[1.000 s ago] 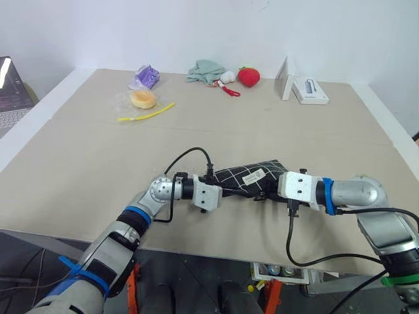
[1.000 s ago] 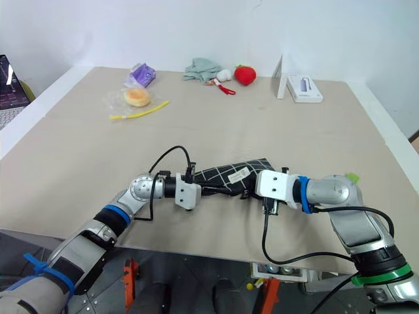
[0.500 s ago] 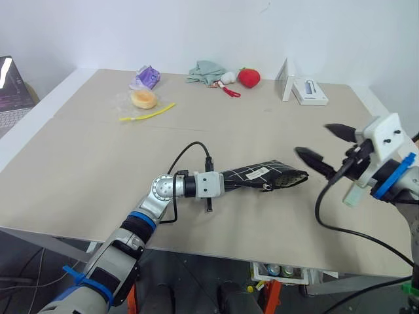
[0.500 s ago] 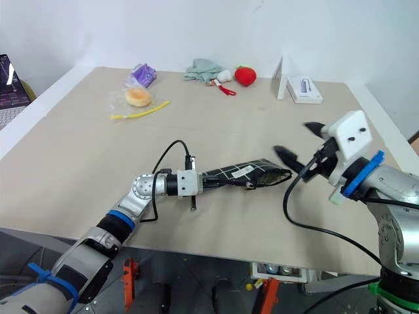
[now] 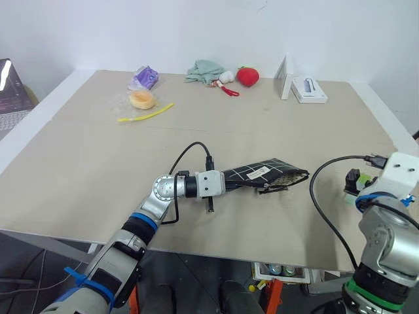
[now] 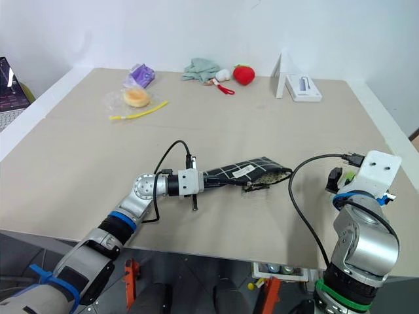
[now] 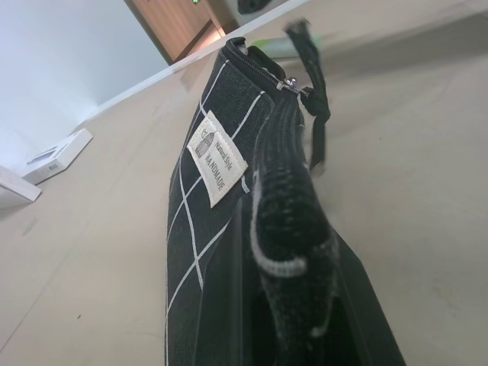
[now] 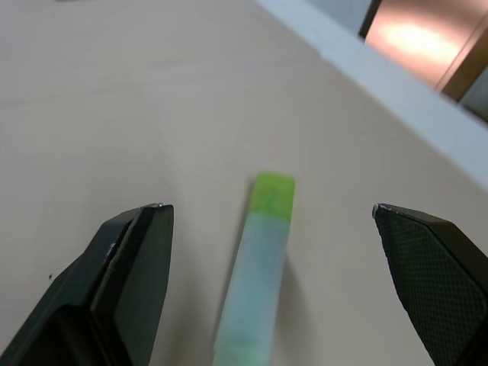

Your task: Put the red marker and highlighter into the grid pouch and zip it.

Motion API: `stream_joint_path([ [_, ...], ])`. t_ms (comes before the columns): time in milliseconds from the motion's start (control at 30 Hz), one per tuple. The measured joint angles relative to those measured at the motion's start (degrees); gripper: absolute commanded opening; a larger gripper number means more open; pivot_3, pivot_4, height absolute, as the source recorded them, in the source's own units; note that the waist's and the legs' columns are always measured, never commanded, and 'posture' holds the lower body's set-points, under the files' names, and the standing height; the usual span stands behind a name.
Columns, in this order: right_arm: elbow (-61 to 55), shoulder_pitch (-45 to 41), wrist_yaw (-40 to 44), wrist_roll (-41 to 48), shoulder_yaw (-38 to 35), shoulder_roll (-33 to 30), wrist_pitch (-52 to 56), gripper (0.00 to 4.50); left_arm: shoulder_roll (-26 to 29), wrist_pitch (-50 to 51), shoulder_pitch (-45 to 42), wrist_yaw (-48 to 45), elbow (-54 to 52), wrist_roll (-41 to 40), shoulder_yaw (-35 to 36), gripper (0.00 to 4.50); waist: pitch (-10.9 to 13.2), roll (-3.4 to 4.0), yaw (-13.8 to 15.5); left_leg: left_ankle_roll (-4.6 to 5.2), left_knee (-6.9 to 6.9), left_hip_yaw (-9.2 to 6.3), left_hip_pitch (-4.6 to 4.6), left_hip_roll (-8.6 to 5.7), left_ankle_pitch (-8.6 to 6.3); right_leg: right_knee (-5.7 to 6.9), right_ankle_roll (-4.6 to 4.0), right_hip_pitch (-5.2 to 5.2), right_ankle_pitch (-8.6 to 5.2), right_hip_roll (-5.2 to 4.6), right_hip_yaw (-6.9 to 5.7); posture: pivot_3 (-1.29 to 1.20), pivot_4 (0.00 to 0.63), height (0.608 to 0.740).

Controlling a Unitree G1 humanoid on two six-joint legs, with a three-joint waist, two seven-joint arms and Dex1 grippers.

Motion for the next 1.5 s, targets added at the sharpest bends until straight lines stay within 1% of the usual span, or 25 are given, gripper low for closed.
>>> stream_joint_path([
  [300, 6.6, -3.0, -0.1, 1.0, -1.5, 0.6, 0.1, 4.48, 0.2, 0.9, 0.8, 0.8, -1.0, 0.0, 0.0, 0.00, 0.0, 0.01, 0.0, 0.02, -0.01, 0.00, 0.01, 0.02, 0.01, 0.00, 0.00, 0.00, 0.00, 0.01, -0.01, 0.00, 0.150, 0.732],
  [467, 11.7, -3.0, -0.6, 0.8, 0.4, 0.9, 0.0, 4.48, 0.2, 1.2, 1.3, 1.8, -2.0, 0.3, 0.0, 0.00, 0.0, 0.01, 0.0, 0.02, -0.01, 0.01, 0.00, 0.01, 0.01, 0.00, 0.00, 0.00, 0.00, 0.01, -0.01, 0.00, 0.150, 0.732],
  [567, 13.6, -3.1, -0.9, 0.8, 0.6, 1.3, -1.2, 3.68, 0.1, 1.2, 1.3, 2.7, -2.5, 0.4, 0.0, 0.00, 0.0, 0.01, 0.0, 0.02, -0.01, 0.01, 0.01, 0.01, 0.01, -0.01, 0.01, 0.01, -0.01, 0.01, 0.00, 0.00, 0.150, 0.732],
  [667, 14.4, -3.7, -1.0, 0.9, 0.6, 1.5, -1.7, 2.15, 0.1, 1.2, 1.3, 3.0, -2.5, 0.5, 0.0, 0.00, 0.0, 0.01, 0.0, 0.02, -0.01, 0.01, 0.01, 0.01, 0.01, -0.01, 0.01, 0.01, -0.01, 0.00, -0.01, 0.00, 0.150, 0.732],
  [700, 14.5, -3.9, -1.1, 1.0, 0.5, 1.5, -1.7, 1.55, 0.1, 1.2, 1.3, 3.1, -2.5, 0.6, 0.0, 0.00, 0.0, 0.01, 0.0, 0.02, -0.01, 0.00, 0.01, 0.01, 0.01, -0.01, 0.01, 0.01, -0.01, 0.00, -0.01, 0.00, 0.150, 0.732],
  [733, 14.5, -3.9, -1.2, 1.0, 0.4, 1.5, -1.7, 1.04, 0.1, 1.2, 1.3, 3.1, -2.5, 0.6, 0.0, 0.00, 0.0, 0.01, 0.0, 0.03, -0.01, 0.00, 0.00, 0.01, 0.01, -0.01, 0.01, 0.01, -0.01, 0.01, -0.02, 0.00, 0.150, 0.732],
  [833, 15.0, -3.9, -1.1, 1.0, 0.2, 1.3, -2.1, 1.02, 0.2, 1.2, 1.3, 3.3, -2.5, 0.7, 0.0, 0.00, 0.0, 0.01, 0.0, 0.02, -0.01, 0.00, -0.01, 0.00, 0.00, -0.03, 0.02, 0.01, -0.01, 0.00, -0.01, 0.00, 0.150, 0.732],
  [900, 15.7, -3.6, 0.4, 1.1, 0.6, -0.4, -2.9, 1.02, 0.1, 1.2, 1.3, 3.3, -2.5, 0.7, 0.0, 0.00, 0.0, 0.04, 0.0, 0.02, -0.01, 0.02, -0.02, -0.02, 0.00, -0.04, 0.02, 0.00, -0.01, -0.02, 0.01, 0.00, 0.150, 0.732],
  [933, 15.8, -3.0, 2.1, 1.3, 1.4, -2.4, -3.6, 1.02, 0.1, 1.2, 1.3, 3.3, -2.5, 0.7, 0.0, 0.00, 0.1, 0.09, 0.0, 0.02, -0.01, 0.03, -0.03, -0.04, 0.00, -0.04, 0.03, 0.00, -0.02, -0.04, 0.02, 0.00, 0.150, 0.732],
  [967, 15.8, -1.5, 5.7, 1.6, 3.6, -6.0, -5.7, 1.02, 0.1, 1.2, 1.3, 3.3, -2.6, 0.7, 0.0, 0.00, 0.1, 0.19, 0.0, 0.02, -0.01, 0.04, -0.04, -0.06, 0.00, -0.07, 0.08, 0.00, -0.05, -0.06, 0.02, 0.00, 0.150, 0.732],
  [1033, 15.6, 0.2, 15.6, 2.8, 7.8, -14.0, -13.1, 1.02, 0.2, 1.2, 1.3, 3.3, -2.5, 0.7, 0.0, 0.00, 0.3, 0.44, -0.1, 0.04, -0.02, 0.09, -0.04, -0.14, -0.01, -0.09, 0.16, 0.00, -0.07, -0.13, 0.07, 0.00, 0.150, 0.732],
  [1067, 15.0, 0.5, 19.5, 3.5, 9.1, -16.8, -16.1, 1.02, 0.2, 1.2, 1.3, 3.3, -2.5, 0.7, 0.1, 0.00, 0.3, 0.48, -0.3, 0.08, -0.03, 0.11, -0.01, -0.14, -0.03, -0.08, 0.17, 0.00, -0.08, -0.12, 0.10, 0.00, 0.150, 0.732],
  [1100, 12.5, 3.2, 29.0, 5.3, 11.1, -22.5, -22.9, 1.02, 0.1, 1.2, 1.2, 3.2, -2.5, 0.7, 0.1, 0.00, 0.3, 0.52, -0.3, 0.11, -0.05, 0.04, -0.03, -0.13, -0.05, -0.10, 0.21, 0.00, -0.12, -0.10, 0.04, 0.00, 0.150, 0.732],
  [1133, 10.6, 4.7, 34.6, 6.8, 12.1, -25.8, -26.2, 1.02, 0.0, 1.2, 1.2, 3.1, -2.5, 0.7, 0.1, 0.00, 0.3, 0.51, -0.3, 0.13, -0.11, 0.02, 0.01, -0.12, -0.06, -0.10, 0.21, 0.02, -0.16, -0.09, 0.03, 0.00, 0.150, 0.732],
  [1167, 7.9, 7.2, 43.4, 9.5, 13.2, -30.5, -31.0, 1.02, -0.1, 1.2, 1.1, 2.9, -2.4, 0.7, 0.0, 0.00, 0.3, 0.49, -0.3, 0.16, -0.11, -0.03, 0.00, -0.07, -0.08, -0.12, 0.18, 0.04, -0.19, -0.04, -0.03, 0.00, 0.150, 0.732],
  [1267, 5.6, 11.8, 58.8, 13.5, 14.2, -37.8, -38.2, 1.02, -0.1, 1.1, 1.0, 2.7, -2.3, 0.7, 0.1, 0.00, 0.4, 0.28, -0.3, 0.18, -0.06, -0.08, 0.00, -0.06, -0.10, -0.14, 0.15, 0.11, -0.22, -0.04, -0.10, 0.00, 0.150, 0.732],
  [1333, 7.5, 13.0, 63.4, 13.8, 14.5, -41.3, -39.4, 1.02, -0.1, 1.1, 1.0, 2.7, -2.1, 0.7, 0.1, 0.00, 0.5, 0.24, -0.2, 0.17, 0.00, -0.01, -0.01, -0.18, -0.09, -0.14, 0.19, 0.12, -0.19, -0.17, -0.04, 0.00, 0.150, 0.732],
  [1400, 10.9, 13.2, 68.2, 13.2, 15.0, -47.1, -41.2, 1.02, -0.2, 1.1, 0.8, 2.6, -1.6, 0.7, 0.1, 0.00, 0.5, 0.24, -0.2, 0.14, 0.02, 0.04, 0.01, -0.36, -0.06, -0.13, 0.28, 0.12, -0.16, -0.38, 0.00, 0.00, 0.150, 0.732],
  [1500, 13.0, 13.3, 71.5, 12.0, 15.1, -50.8, -43.2, 1.02, -0.2, 1.0, 0.5, 2.7, -1.1, 0.7, 0.1, 0.00, 0.6, 0.12, -0.2, 0.12, 0.09, 0.03, 0.01, -0.37, -0.04, -0.13, 0.30, 0.15, -0.13, -0.40, -0.01, 0.00, 0.150, 0.732],
])
